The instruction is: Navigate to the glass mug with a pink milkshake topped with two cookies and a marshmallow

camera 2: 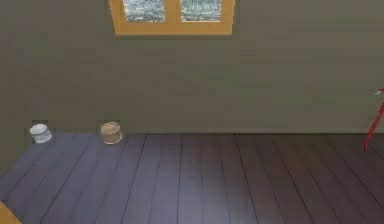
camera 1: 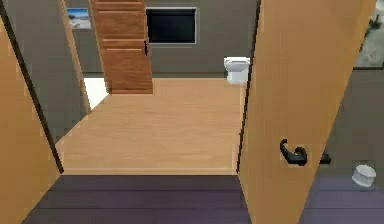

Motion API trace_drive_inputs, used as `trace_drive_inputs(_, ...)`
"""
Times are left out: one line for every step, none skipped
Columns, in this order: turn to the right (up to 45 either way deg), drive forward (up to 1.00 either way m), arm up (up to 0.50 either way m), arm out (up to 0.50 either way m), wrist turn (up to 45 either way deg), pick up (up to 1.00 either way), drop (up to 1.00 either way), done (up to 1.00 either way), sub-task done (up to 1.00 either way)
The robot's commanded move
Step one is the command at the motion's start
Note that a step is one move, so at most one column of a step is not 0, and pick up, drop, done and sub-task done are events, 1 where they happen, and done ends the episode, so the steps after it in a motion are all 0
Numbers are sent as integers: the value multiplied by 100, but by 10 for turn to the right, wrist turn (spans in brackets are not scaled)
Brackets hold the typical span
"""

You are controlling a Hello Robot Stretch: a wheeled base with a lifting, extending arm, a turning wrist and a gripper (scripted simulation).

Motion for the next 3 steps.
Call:
trace_drive_inputs(-180,0,0,0,0,0,0,0,0)
trace_drive_inputs(-30,0,0,0,0,0,0,0,0)
trace_drive_inputs(0,100,0,0,0,0,0,0,0)
